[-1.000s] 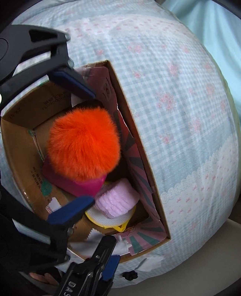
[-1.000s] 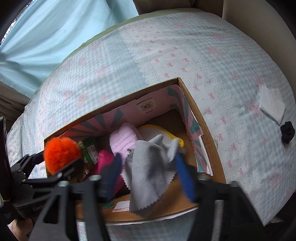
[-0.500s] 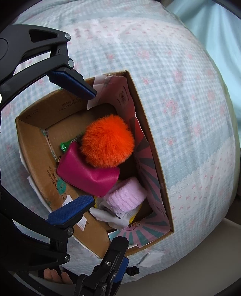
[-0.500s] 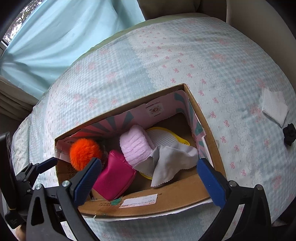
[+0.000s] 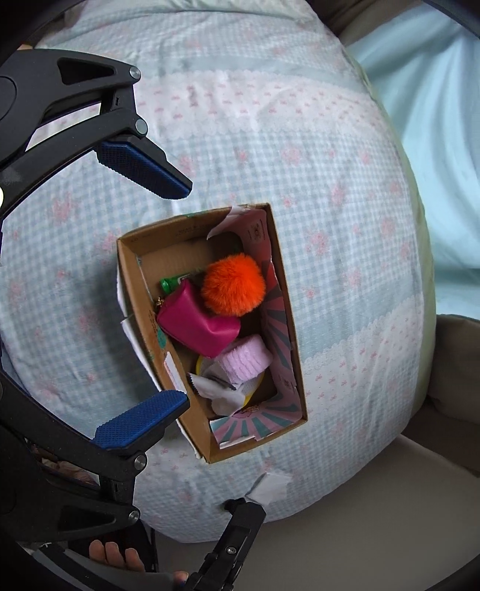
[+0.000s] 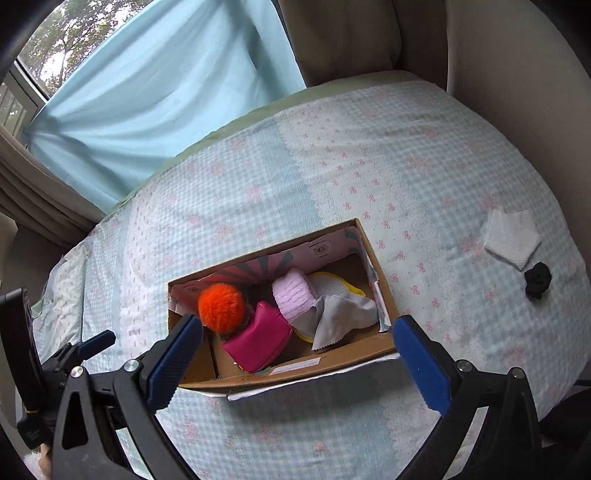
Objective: Organize soft objects
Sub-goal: 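Move both tools away from the box toward the white towel and black scrunchie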
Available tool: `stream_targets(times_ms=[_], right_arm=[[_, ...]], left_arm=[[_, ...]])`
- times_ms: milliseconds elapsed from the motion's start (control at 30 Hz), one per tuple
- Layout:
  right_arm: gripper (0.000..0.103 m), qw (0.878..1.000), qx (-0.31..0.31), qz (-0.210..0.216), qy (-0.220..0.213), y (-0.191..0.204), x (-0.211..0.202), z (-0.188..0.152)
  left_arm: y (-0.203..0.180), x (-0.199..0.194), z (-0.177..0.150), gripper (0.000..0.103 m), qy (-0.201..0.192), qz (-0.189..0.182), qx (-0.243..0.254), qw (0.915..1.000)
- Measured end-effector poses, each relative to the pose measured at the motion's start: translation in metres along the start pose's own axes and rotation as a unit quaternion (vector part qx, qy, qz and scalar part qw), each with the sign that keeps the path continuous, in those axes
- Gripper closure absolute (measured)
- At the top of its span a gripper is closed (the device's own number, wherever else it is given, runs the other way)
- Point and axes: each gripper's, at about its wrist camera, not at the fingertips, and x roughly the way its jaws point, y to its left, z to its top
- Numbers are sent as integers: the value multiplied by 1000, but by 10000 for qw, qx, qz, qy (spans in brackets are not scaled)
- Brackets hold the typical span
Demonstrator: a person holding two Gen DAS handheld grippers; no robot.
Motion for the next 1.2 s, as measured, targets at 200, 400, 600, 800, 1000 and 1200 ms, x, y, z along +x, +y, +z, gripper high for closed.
stream_targets(times_ms=[200, 400, 600, 800, 1000, 1200], right_arm=[[0, 9991, -111, -391, -71, -14, -58, -10], [0, 9942, 153, -1032, -258, -59, -105, -23], [0, 9841, 499, -1606, -562, -117, -142, -30], [0, 9826, 578, -1647, -644, -176, -155, -24], [0, 9883, 506, -1365, -455, -237, -134, -13], [0, 9905, 562, -1217, -321, -288, -109, -3]], left_arm=[[-14, -48, -3, 0, -241, -40, -15, 9997], [-59, -70, 10, 0, -547, -66, 466, 9974], [-125, -77, 33, 0, -751, -213, 936, 9925], [-197, -68, 54, 0, -866, -314, 1279, 9875], [-273, -43, 77, 0, -839, -428, 1491, 9843], [-348, 2, 103, 0, -519, -604, 1869, 9791]])
